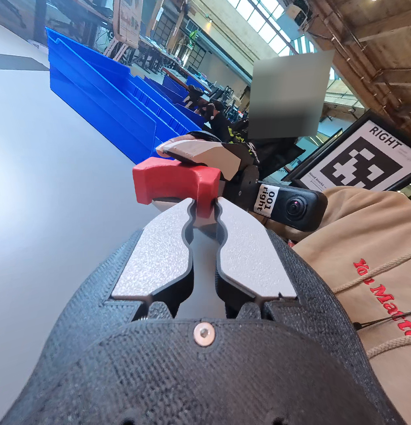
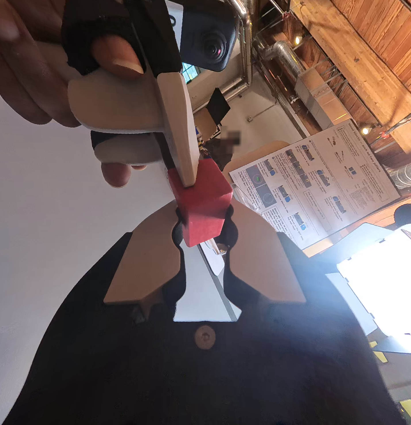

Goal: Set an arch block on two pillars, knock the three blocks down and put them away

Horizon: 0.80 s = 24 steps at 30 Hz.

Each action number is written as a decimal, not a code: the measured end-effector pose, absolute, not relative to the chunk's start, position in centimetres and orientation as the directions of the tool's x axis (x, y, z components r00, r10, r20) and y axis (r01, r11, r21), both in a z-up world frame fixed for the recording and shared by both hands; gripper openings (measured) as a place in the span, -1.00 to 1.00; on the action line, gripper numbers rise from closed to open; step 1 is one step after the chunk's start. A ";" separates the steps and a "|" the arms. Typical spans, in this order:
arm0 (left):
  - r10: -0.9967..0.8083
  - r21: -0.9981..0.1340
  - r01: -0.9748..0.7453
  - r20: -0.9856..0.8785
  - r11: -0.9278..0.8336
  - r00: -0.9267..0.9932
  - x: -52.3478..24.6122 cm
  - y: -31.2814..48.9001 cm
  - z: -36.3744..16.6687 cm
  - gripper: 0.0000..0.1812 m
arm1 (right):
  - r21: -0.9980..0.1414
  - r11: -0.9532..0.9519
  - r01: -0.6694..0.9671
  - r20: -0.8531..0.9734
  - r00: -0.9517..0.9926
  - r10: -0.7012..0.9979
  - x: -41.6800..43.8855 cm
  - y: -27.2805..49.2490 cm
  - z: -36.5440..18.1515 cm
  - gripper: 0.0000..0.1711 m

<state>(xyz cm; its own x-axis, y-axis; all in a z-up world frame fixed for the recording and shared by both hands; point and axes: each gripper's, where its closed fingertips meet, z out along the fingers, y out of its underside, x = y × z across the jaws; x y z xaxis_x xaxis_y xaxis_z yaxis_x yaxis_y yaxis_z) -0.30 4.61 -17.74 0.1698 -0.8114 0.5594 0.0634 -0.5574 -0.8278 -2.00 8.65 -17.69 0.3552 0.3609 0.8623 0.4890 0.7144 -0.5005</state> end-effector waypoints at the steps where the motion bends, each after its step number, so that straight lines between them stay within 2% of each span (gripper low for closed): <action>1: -0.813 -0.830 0.061 0.557 -0.555 0.169 -0.4 4.6 -17.7 -0.83 | -0.501 0.715 0.488 0.862 0.355 0.362 -2.0 8.6 -17.7 -0.60; 5: -0.823 -0.837 0.061 0.546 -0.544 0.158 -0.5 4.3 -17.8 -0.83 | -0.514 0.715 0.473 0.855 0.349 0.383 -2.2 8.3 -17.8 -0.60; 9: -0.836 -0.853 0.078 0.522 -0.517 0.167 -0.9 4.6 -17.6 -0.77 | -0.598 0.681 0.422 0.800 0.362 0.479 -2.2 8.2 -17.8 -0.60; 12: -0.832 -0.853 0.102 0.522 -0.513 0.186 -1.7 5.3 -17.5 -0.49 | -0.656 0.667 0.354 0.754 0.357 0.552 -2.2 7.6 -17.5 -0.60; 18: -0.818 -0.825 0.055 0.565 -0.562 0.105 -1.0 4.3 -18.2 -0.01 | -0.603 0.744 0.289 0.795 0.293 0.531 -2.9 5.2 -17.4 -0.60; 20: -0.844 -0.847 -0.003 0.528 -0.531 0.098 0.0 3.4 -18.8 0.00 | -0.587 0.761 0.277 0.807 0.272 0.524 -3.2 4.4 -17.7 -0.60; 21: -0.860 -0.863 -0.020 0.502 -0.506 0.098 0.3 3.0 -19.0 -0.03 | -0.587 0.762 0.274 0.808 0.265 0.526 -3.4 4.1 -17.8 -0.60; 22: -0.873 -0.874 -0.027 0.483 -0.486 0.075 0.4 2.5 -18.8 -0.15 | -0.586 0.764 0.270 0.808 0.264 0.526 -3.4 4.0 -17.8 -0.60; 24: -0.883 -0.884 -0.038 0.462 -0.466 0.083 0.4 2.4 -18.7 -0.17 | -0.582 0.768 0.269 0.811 0.262 0.523 -3.4 4.0 -17.8 -0.60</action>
<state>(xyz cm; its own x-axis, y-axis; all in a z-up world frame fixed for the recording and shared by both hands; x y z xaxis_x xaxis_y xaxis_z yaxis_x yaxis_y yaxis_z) 0.36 2.43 -18.75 0.0828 -0.8830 0.4621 -0.0375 -0.4661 -0.8839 -3.41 4.05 -17.81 0.2616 0.5231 0.8111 0.2691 0.7676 -0.5818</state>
